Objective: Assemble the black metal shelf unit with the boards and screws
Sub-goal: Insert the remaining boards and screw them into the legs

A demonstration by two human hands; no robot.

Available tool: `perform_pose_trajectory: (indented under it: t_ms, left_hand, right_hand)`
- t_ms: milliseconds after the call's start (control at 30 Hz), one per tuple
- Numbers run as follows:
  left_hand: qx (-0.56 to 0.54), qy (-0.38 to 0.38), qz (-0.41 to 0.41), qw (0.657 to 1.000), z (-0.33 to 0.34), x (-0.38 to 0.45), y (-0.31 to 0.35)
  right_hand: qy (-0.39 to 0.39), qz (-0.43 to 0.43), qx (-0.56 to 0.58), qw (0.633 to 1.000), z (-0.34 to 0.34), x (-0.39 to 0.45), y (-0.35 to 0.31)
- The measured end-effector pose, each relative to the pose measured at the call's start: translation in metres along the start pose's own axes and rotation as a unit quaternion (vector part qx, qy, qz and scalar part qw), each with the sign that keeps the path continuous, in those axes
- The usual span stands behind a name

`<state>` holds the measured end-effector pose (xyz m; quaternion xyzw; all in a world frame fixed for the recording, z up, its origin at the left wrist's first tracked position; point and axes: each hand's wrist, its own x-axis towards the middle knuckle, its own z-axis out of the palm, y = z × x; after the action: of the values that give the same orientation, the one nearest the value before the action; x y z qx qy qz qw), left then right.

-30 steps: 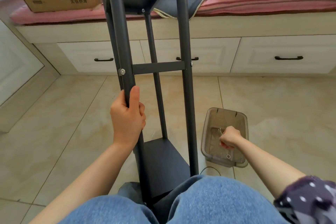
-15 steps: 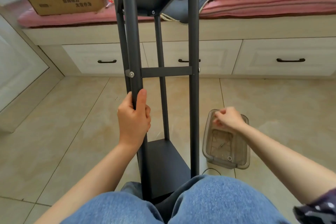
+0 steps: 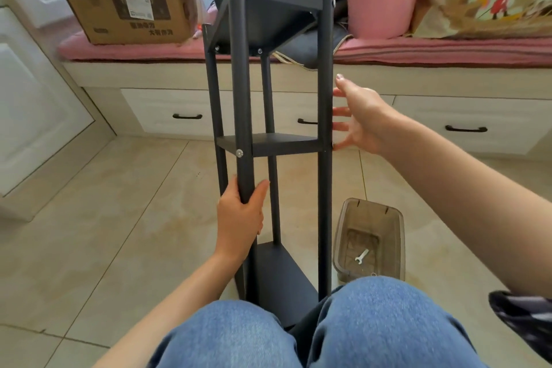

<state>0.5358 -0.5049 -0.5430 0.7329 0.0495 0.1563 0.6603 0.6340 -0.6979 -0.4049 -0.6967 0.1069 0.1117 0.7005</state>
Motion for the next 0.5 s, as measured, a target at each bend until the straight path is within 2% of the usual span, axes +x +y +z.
perform_pose_trajectory:
  t_ms: [267,500]
  left_hand:
    - [0.032,0.072,0.03,0.996,-0.004,0.005,-0.009]
    - [0.057,0.099,0.032,0.993,-0.008,0.02,-0.021]
  right_hand:
    - [0.033,-0.047,-0.046,0.997,0.028,0.011,-0.003]
    - [0.019,-0.082,-0.047,0.995,0.04,0.031,0.002]
